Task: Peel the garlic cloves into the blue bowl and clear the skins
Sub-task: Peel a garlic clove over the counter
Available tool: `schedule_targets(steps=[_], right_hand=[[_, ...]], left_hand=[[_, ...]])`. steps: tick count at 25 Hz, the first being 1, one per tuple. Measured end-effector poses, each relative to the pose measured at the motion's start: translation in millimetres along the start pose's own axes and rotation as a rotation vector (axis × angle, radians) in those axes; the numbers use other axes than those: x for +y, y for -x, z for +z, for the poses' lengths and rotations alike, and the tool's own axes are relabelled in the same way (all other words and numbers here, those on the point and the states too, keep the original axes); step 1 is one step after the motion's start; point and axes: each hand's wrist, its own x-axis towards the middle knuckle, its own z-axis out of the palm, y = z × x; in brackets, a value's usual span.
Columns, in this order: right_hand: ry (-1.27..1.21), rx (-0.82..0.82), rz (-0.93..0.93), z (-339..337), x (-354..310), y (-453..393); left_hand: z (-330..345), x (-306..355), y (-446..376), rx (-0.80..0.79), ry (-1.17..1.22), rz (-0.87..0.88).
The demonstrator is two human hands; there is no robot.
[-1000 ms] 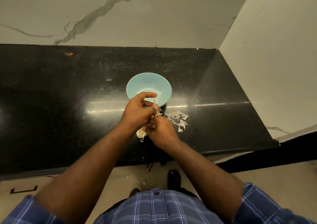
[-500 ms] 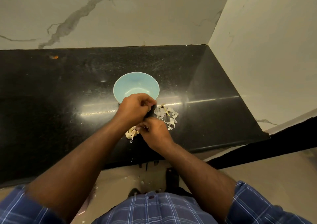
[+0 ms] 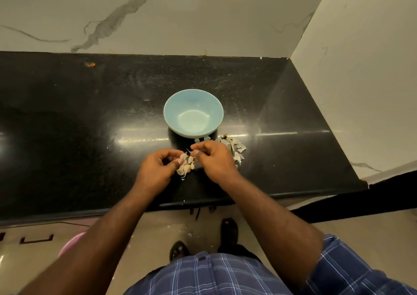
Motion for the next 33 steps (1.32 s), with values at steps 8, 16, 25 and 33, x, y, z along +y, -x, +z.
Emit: schedule_targets(steps=[8, 16, 25, 33], right_hand=[[-0.114, -0.141, 0.087, 0, -9, 8], [-0.271, -0.132, 0.149, 17, -17, 5], [0.324, -0.013, 0.136, -6, -14, -14], [0.203, -0.041, 0.133, 11, -18, -12]], left_hand=[[0, 2, 9, -0.041, 0.177, -0.004], [6, 7, 6, 0.035, 0.466, -0.169], [-16, -6, -8, 0.114, 0.317, -0.261], [-16, -8, -10, 0.132, 0.305, -0.243]])
